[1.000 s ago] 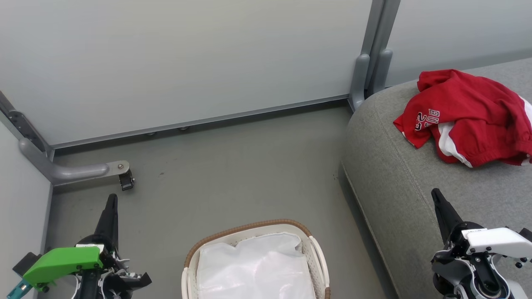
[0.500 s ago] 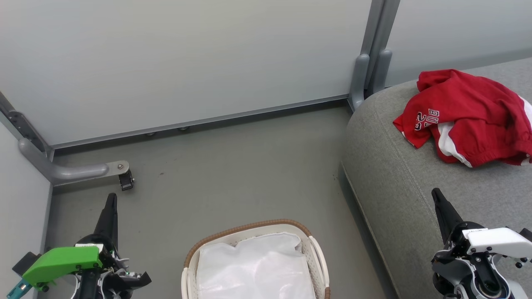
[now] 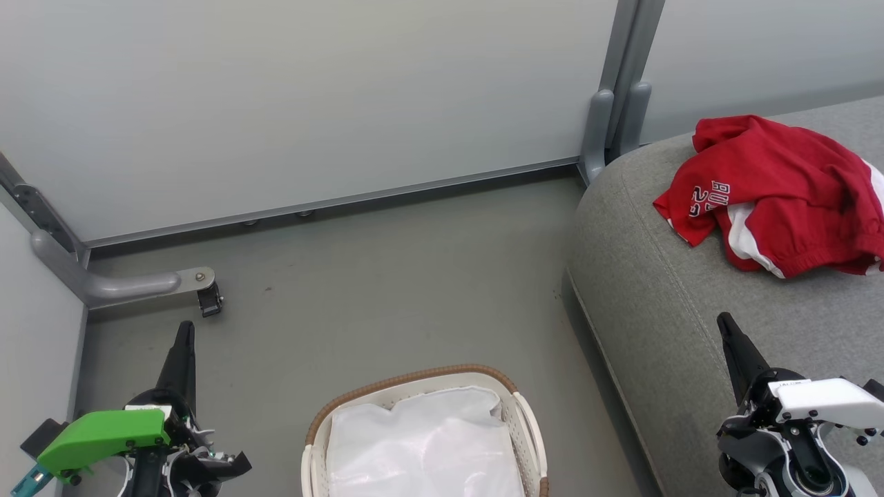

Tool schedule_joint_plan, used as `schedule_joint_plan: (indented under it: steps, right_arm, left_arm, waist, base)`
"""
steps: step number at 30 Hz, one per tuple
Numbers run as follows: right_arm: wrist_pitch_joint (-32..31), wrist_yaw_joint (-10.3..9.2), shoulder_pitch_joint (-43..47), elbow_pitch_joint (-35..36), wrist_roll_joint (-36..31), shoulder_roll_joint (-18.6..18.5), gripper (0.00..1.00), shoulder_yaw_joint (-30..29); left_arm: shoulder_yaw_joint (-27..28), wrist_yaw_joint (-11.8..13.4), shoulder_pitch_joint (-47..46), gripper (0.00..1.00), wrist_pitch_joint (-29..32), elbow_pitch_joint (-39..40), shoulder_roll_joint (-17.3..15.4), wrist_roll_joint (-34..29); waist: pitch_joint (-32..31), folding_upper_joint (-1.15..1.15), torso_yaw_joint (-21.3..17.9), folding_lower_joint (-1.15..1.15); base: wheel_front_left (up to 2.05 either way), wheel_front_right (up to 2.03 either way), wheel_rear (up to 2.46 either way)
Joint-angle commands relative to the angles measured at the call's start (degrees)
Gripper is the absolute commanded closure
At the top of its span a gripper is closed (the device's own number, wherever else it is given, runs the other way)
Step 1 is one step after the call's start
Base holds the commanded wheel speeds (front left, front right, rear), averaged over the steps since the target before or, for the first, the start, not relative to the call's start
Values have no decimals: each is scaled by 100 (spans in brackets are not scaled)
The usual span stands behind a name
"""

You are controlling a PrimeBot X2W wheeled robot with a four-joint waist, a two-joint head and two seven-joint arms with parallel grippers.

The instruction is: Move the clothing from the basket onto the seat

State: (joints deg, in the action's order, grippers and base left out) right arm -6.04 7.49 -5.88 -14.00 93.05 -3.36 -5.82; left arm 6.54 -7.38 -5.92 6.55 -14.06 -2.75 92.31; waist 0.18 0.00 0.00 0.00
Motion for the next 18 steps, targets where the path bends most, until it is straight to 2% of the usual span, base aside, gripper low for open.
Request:
schedule_joint_plan:
  steps: [1,18]
  right_arm:
    - [-9,0,-47,8,-13,-9,100,-19]
    - [-29,0,-48,7,-20,1,100,-34]
  left_arm:
    - [15,-26,-69,100,21,-2,-28,14]
    - [16,-26,-69,100,22,-1,-27,12]
  waist:
    - [0,0,0,0]
    - [0,0,0,0]
  base:
    - [0,0,0]
    - [0,0,0]
